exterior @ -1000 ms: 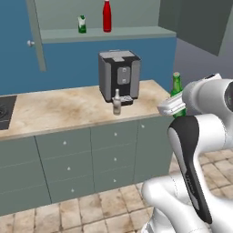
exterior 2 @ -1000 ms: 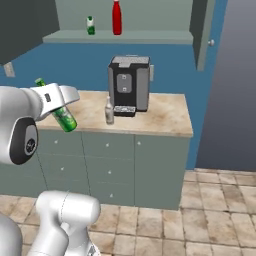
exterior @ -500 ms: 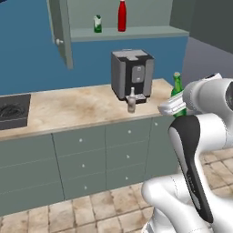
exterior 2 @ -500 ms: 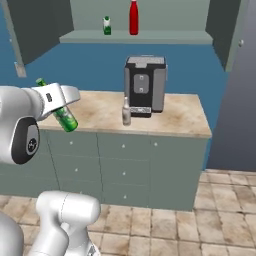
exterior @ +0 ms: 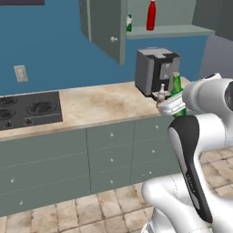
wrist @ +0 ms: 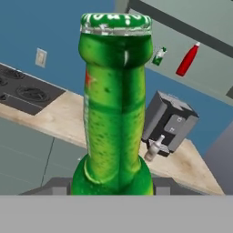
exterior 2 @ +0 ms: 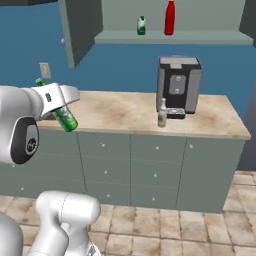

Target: Sort all alcoholic drinks to one cabinet, and non-alcoholic drinks to the other.

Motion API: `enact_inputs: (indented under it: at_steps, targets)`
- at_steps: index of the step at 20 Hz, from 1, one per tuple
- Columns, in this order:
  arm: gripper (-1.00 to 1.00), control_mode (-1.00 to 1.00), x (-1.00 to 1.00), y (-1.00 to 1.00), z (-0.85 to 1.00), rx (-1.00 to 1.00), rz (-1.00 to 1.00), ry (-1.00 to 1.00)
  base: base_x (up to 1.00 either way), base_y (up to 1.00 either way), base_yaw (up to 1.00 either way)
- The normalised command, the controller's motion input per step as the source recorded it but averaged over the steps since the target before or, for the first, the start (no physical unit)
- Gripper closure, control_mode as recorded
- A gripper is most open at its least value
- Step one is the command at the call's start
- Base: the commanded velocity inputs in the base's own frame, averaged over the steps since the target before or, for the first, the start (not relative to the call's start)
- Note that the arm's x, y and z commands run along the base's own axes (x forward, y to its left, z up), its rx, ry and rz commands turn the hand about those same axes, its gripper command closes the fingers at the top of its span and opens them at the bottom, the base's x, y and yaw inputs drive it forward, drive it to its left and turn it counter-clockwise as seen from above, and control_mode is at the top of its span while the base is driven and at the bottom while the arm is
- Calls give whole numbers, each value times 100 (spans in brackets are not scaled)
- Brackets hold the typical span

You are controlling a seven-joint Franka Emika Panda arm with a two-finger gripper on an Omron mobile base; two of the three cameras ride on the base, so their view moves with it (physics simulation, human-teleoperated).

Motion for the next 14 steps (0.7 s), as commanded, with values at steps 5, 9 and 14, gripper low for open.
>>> enact_inputs:
  at_steps: [5,9,14]
  targets:
    - [100,100,0,0,0,0,0,0,0,75,-1]
    - [100,100,0,0,0,0,0,0,0,72,-2]
    - [100,100,0,0,0,0,0,0,0,69,-3]
